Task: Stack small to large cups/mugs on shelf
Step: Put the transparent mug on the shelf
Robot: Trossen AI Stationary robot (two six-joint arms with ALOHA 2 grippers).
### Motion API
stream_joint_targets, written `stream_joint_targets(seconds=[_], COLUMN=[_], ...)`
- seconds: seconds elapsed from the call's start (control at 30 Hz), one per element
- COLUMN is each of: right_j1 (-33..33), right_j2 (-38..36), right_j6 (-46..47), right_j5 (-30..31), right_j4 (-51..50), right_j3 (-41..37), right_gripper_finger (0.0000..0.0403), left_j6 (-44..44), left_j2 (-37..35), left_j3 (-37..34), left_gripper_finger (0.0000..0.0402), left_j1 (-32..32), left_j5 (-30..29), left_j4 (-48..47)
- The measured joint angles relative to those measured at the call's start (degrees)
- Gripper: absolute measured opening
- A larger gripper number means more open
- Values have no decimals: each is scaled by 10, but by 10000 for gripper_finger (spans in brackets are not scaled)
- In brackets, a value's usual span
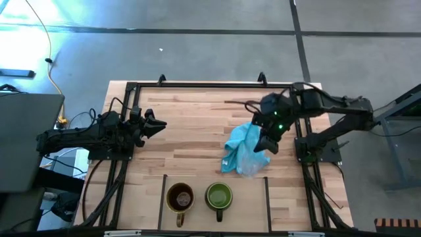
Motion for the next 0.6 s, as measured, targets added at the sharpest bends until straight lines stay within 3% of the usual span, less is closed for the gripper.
stream_joint_targets(seconds=[0.6], right_j1=[133], right_j2=[0], right_j6=[119], right_j5=[104], right_j4=[32], right_j3=[0], right_gripper_finger=[0], left_j6=[0], left_j2=[0], left_j3=[0], left_gripper_finger=[85], left_j1=[0], left_j5=[0], left_j4=[0])
